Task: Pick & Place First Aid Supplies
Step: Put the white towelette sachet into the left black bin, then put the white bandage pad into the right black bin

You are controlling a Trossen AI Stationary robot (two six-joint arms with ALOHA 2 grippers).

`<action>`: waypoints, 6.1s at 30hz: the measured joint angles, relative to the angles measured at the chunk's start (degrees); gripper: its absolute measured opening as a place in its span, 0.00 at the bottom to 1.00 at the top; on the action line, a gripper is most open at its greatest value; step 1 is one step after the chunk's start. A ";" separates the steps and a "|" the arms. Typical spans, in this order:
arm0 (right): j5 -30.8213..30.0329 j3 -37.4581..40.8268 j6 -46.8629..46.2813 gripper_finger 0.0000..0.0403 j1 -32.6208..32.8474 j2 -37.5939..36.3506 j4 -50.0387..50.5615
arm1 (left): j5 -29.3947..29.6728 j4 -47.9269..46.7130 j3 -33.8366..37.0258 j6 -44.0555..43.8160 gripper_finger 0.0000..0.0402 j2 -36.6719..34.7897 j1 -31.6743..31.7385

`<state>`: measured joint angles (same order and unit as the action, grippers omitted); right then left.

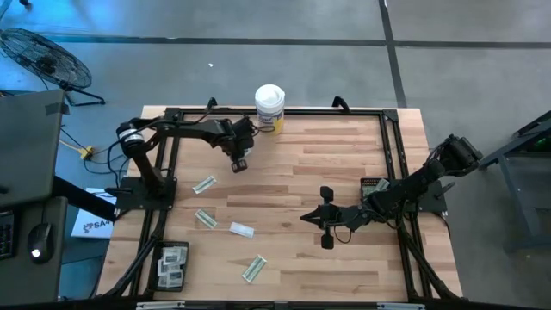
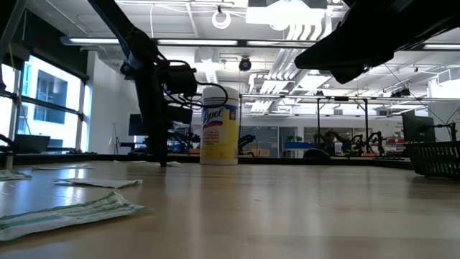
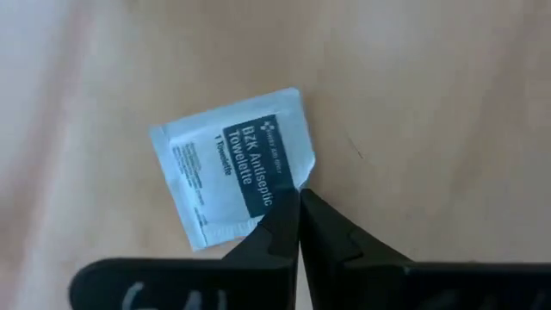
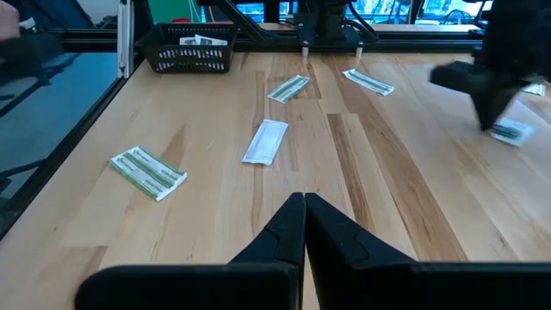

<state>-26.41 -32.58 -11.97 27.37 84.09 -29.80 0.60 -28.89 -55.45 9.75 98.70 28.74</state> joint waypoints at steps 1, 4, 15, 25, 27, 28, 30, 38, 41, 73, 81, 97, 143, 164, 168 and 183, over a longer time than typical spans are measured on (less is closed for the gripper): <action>-0.03 0.00 0.00 0.01 -0.01 0.00 0.01 | -0.01 -1.66 -0.11 -0.15 0.01 -0.72 -0.79; -0.04 0.00 0.00 0.01 0.01 0.00 0.02 | 0.44 -3.84 -1.63 -1.04 0.00 -3.47 -3.56; 0.00 0.00 0.00 0.01 -0.01 0.00 0.00 | 3.47 -18.56 -3.64 -8.91 0.00 -15.58 -19.82; -0.20 0.00 0.00 0.01 -0.10 0.00 0.24 | 8.89 -29.31 -3.73 -32.77 0.00 -24.67 -49.77; -0.27 0.00 0.00 0.01 -0.10 0.00 -0.05 | 9.47 -30.10 -3.73 -38.00 0.00 -25.01 -55.81; -0.51 0.00 0.00 0.01 -0.10 0.00 -0.04 | 9.44 -30.26 -3.73 -40.78 0.00 -25.13 -58.94; -0.63 0.00 0.00 0.01 -0.11 0.00 -0.07 | 8.64 -30.13 -3.77 -46.83 0.00 -25.08 -64.38; -4.00 0.00 -1.01 0.01 -0.12 0.00 -0.43 | 2.87 -37.50 -11.10 -77.43 0.00 -22.78 -83.41; -4.77 0.00 -1.07 0.01 -0.12 0.00 -0.93 | 0.95 -39.28 -13.89 -88.27 0.00 -20.85 -89.33; -4.74 0.00 -1.05 0.00 -0.12 0.00 -1.47 | -7.31 -43.64 -14.72 -94.63 0.00 0.94 -89.08; -4.70 0.00 -1.07 0.01 -0.12 0.00 -1.29 | -7.56 -44.19 -15.55 -93.58 0.06 0.84 -89.12; -4.70 0.00 -1.07 0.00 -0.12 0.00 -1.31 | 28.47 -51.23 -27.13 -90.50 0.30 0.78 -88.74; -4.48 -0.02 -5.16 0.01 0.03 0.00 0.17 | 47.43 -12.33 -22.55 -91.64 0.30 23.84 -67.05; -4.26 -0.02 -6.15 0.01 0.03 0.00 -0.04 | 45.80 -22.22 -22.46 -104.04 0.30 23.44 -68.59; -4.24 -0.02 -6.20 0.00 0.03 0.00 -0.52 | 45.70 -22.88 -22.56 -105.61 0.30 23.44 -69.38; -4.68 -0.02 -6.13 0.01 0.01 0.00 -1.64 | 44.78 -24.80 -21.51 -112.67 0.30 23.31 -71.27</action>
<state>-31.09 -32.60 -18.10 27.38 84.09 -31.44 45.38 -53.69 -76.95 -102.92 122.01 -42.52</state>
